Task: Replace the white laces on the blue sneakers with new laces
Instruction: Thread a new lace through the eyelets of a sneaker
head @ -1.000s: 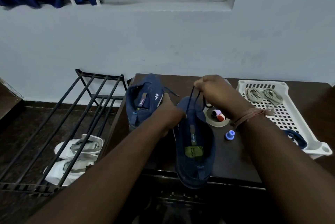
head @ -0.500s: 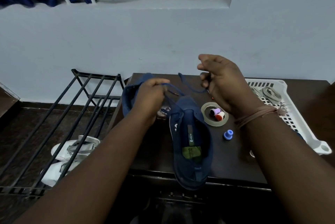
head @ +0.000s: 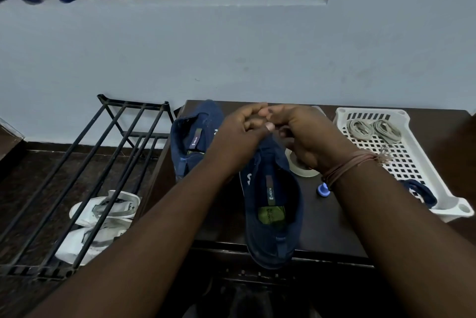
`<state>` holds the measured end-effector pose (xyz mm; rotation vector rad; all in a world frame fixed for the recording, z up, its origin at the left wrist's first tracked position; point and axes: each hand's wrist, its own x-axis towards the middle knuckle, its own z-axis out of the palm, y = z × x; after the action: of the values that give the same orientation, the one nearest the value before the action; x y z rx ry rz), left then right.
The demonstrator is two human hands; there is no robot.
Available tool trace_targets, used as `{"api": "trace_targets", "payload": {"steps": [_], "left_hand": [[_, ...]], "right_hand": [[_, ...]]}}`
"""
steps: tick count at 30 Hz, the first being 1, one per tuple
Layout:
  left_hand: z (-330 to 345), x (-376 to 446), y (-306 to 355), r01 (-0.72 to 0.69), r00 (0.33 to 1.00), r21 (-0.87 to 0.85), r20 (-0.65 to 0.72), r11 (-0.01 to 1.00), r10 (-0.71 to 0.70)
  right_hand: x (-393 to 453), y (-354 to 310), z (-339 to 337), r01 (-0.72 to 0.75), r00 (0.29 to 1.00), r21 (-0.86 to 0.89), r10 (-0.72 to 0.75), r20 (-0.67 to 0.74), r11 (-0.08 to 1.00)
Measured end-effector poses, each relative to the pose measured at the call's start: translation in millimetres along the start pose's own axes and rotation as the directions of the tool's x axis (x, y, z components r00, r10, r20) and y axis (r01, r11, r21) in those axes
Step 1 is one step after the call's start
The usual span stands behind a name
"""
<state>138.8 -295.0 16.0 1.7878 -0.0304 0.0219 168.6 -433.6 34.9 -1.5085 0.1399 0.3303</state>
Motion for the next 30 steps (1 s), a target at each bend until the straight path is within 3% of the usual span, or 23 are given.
{"api": "trace_targets", "payload": {"steps": [3,6,8,10,13,15,18,20,23,25,27,30], "left_hand": [[-5,0,3,-0.119,0.987,-0.039,-0.116,0.992,0.114],[-10,-2,4,-0.150,0.965,0.064,-0.208,0.987,0.160],[-12,-1,-2,-0.117,0.949,0.150,-0.274,0.982,0.155],[-14,4,-6,-0.042,0.942,0.253,-0.313,0.967,0.123],[-10,13,-13,0.052,0.971,0.428,-0.235,0.902,0.055],[-1,17,-15,0.041,0.988,0.482,-0.150,0.875,0.036],[15,19,-28,0.041,0.998,0.523,-0.065,0.851,-0.008],[25,18,-40,0.062,0.998,0.571,-0.040,0.818,-0.047],[33,18,-46,0.085,0.994,0.615,0.003,0.784,-0.110],[36,17,-42,0.082,0.990,0.646,0.037,0.759,-0.139],[37,19,-42,0.073,0.987,0.656,0.063,0.751,-0.151],[38,19,-47,0.045,0.991,0.659,0.066,0.751,-0.117]], "right_hand": [[-4,-6,-7,0.079,0.995,0.020,-0.080,0.065,0.997],[-5,-8,-12,0.148,0.980,-0.047,-0.140,0.142,0.988],[-4,-4,-13,0.177,0.982,-0.184,-0.162,0.093,0.967],[-2,4,-17,0.174,0.983,-0.474,-0.183,0.029,0.863],[-1,18,-22,0.034,0.999,-0.801,-0.025,0.025,0.598],[-4,21,-20,-0.031,0.996,-0.855,0.090,0.018,0.517],[-2,32,-15,0.001,0.996,-0.921,0.085,0.037,0.389],[3,42,-16,-0.006,1.000,-0.895,0.001,-0.006,0.445],[14,51,-29,-0.063,0.997,-0.812,-0.005,-0.081,0.581],[16,51,-35,-0.054,0.998,-0.794,0.015,-0.056,0.605],[18,48,-40,-0.079,0.997,-0.815,0.068,-0.049,0.574],[18,46,-44,-0.021,0.990,-0.939,0.136,0.028,0.343]]}}
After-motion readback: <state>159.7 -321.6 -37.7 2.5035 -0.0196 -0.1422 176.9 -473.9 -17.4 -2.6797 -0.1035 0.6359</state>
